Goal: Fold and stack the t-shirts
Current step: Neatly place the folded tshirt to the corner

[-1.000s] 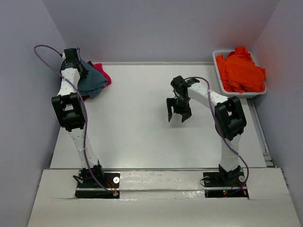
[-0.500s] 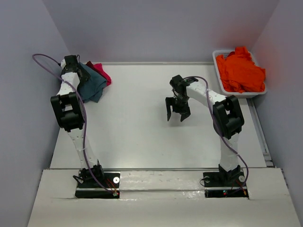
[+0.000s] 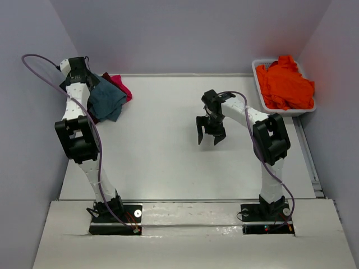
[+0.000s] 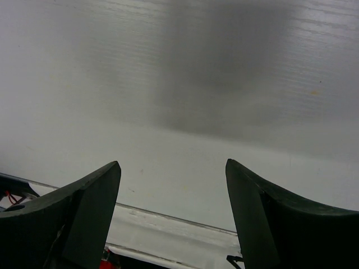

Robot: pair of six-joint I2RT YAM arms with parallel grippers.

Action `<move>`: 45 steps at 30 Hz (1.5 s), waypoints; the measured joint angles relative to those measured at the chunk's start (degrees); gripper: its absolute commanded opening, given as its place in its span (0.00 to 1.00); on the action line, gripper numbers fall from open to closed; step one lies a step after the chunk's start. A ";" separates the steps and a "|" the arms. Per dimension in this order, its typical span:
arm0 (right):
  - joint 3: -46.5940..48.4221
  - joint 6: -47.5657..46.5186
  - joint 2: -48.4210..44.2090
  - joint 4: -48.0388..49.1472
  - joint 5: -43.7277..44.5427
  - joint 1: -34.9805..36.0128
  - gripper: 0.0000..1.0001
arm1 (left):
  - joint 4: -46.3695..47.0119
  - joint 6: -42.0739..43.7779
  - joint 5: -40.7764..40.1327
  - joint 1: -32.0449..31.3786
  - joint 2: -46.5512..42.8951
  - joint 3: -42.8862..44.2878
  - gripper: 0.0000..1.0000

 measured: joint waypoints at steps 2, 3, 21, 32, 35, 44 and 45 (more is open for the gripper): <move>-0.17 -0.09 -0.22 0.17 -0.20 0.00 0.81 | -0.79 0.04 -2.32 0.00 -3.41 0.00 0.98; -0.22 -0.17 -0.31 0.28 -0.26 0.00 0.82 | -0.92 0.07 -2.73 0.00 -4.02 0.00 0.97; -5.73 0.52 -2.51 6.78 -4.85 0.00 0.81 | 2.56 5.46 21.44 -0.11 -2.14 -1.40 0.93; -7.61 0.33 -2.86 10.34 -7.26 0.00 0.82 | 1.11 5.40 21.90 -0.26 4.70 4.85 0.94; -7.48 -0.42 -2.43 10.38 -7.56 0.00 0.82 | 0.42 4.96 17.94 -0.24 4.70 4.83 0.94; -7.30 -1.99 0.13 11.21 -9.53 -0.46 0.82 | -2.93 3.19 8.09 1.25 4.68 3.89 0.94; -7.21 -2.05 0.37 11.21 -9.70 -0.55 0.82 | -3.48 2.84 7.10 1.40 4.68 3.89 0.94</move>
